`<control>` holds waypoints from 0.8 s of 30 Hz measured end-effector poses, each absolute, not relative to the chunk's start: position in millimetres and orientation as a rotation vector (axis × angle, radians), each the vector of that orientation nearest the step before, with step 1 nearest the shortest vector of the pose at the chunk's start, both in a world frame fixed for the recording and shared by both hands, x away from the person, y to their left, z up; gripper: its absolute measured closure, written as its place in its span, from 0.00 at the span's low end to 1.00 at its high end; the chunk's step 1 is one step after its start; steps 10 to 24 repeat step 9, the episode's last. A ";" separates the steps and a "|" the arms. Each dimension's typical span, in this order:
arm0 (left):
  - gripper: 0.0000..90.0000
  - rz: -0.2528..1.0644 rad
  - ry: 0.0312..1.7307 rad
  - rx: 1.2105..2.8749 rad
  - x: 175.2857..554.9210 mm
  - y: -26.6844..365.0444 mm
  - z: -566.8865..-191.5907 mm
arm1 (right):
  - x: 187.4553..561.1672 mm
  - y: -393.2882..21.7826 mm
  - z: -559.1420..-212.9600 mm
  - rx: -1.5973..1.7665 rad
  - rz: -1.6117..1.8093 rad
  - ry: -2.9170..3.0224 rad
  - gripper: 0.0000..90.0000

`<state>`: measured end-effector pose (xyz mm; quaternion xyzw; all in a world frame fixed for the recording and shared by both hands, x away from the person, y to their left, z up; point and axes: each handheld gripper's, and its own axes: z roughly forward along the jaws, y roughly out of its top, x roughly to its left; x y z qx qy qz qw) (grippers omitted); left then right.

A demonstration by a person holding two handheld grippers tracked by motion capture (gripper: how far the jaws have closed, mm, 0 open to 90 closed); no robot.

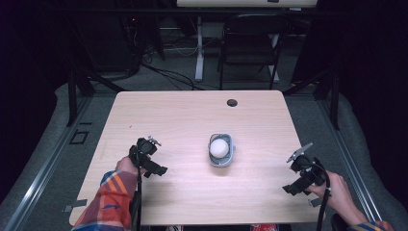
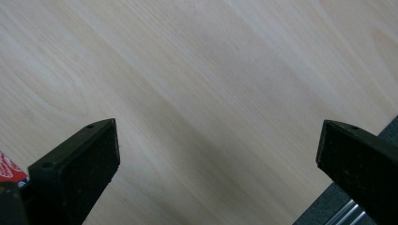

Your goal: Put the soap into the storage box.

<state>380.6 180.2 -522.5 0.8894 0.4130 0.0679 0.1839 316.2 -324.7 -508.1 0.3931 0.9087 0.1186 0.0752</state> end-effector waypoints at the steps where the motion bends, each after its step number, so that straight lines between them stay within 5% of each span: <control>1: 0.00 0.191 1.164 2.510 380.7 180.2 -522.4 | 311.5 -326.5 -511.1 1.191 0.367 2.705 0.00; 24: 0.00 0.196 1.161 2.509 380.6 179.2 -522.7 | 303.6 -329.0 -519.5 1.196 0.293 2.712 0.00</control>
